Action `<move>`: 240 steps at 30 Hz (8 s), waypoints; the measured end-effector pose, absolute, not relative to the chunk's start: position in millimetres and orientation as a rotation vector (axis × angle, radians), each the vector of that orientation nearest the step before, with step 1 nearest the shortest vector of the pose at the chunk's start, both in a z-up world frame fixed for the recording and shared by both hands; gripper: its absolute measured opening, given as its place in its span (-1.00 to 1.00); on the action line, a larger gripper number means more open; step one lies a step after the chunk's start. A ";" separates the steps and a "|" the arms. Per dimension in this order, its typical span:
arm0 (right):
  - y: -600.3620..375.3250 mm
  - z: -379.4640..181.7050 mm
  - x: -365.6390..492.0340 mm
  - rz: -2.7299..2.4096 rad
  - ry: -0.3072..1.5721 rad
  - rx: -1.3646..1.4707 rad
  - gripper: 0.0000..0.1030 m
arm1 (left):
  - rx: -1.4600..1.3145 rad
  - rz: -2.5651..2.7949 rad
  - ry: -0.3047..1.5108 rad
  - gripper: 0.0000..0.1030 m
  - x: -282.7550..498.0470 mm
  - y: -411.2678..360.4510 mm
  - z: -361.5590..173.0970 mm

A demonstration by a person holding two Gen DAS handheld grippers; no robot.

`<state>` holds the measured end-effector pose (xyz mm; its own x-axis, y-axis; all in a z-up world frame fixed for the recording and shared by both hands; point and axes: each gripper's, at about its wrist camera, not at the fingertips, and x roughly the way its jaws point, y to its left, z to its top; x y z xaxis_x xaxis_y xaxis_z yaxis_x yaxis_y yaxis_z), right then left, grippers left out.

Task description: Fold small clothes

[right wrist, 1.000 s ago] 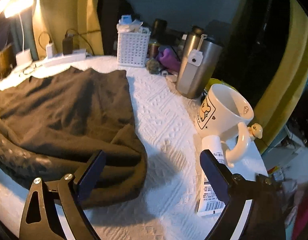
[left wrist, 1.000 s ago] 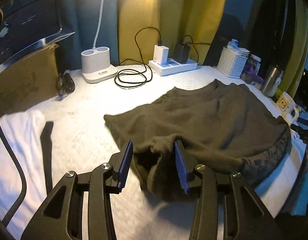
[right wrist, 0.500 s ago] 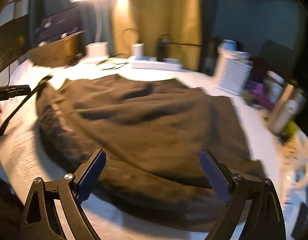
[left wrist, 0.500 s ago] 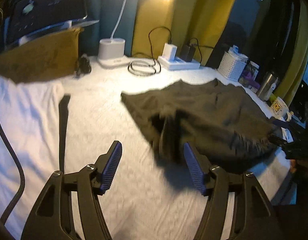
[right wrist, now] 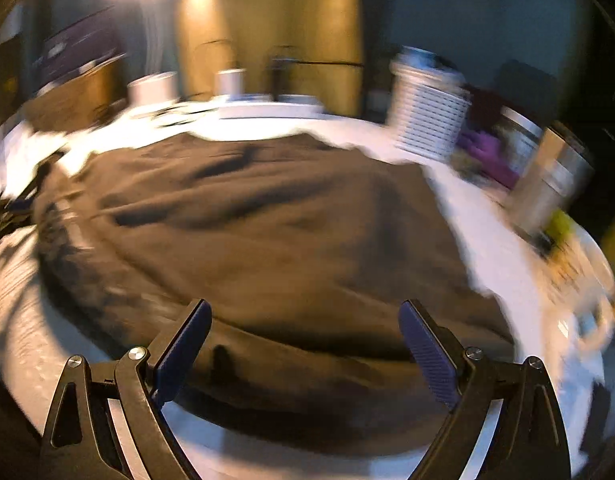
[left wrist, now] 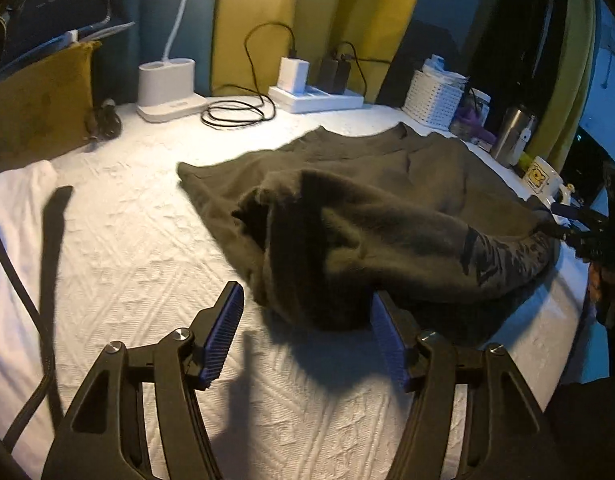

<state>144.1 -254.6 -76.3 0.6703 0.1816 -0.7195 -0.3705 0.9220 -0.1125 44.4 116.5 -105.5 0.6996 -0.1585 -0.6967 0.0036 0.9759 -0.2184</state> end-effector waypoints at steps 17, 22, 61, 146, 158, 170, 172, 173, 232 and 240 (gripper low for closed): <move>-345.3 -82.8 167.0 0.327 0.817 0.007 -0.85 | -0.221 -0.085 0.654 -0.91 21.6 105.0 -30.9; -335.9 -20.8 166.4 0.381 0.689 -0.075 -0.86 | -0.201 -0.076 0.589 -0.91 7.6 105.4 9.1; -387.9 -98.0 83.4 0.143 0.830 -0.213 0.46 | -0.331 0.086 1.003 0.03 -80.2 98.6 -83.1; -297.0 -84.0 352.1 0.243 0.870 -0.419 -0.84 | -0.125 0.191 0.815 -0.01 106.2 122.4 -65.6; -312.9 -87.8 265.6 0.245 0.911 -0.370 -0.77 | -0.191 0.025 0.833 0.00 71.8 57.4 -74.9; -367.1 -95.2 158.5 0.130 0.935 -0.182 1.00 | -0.214 -0.070 0.870 0.00 40.9 33.0 -91.5; -376.8 -91.4 144.2 0.110 0.927 -0.130 1.00 | -0.217 -0.070 0.868 0.00 36.8 35.5 -91.4; -381.5 -89.4 136.0 0.101 0.924 -0.094 1.00 | -0.217 -0.069 0.868 0.00 35.3 36.8 -91.4; -343.6 -104.5 162.2 0.265 0.863 0.458 1.00 | -0.246 0.146 0.914 0.00 50.7 108.0 -88.3; -335.4 -111.5 182.5 0.281 0.874 0.414 -0.38 | -0.247 0.136 0.918 0.00 59.5 104.9 -88.6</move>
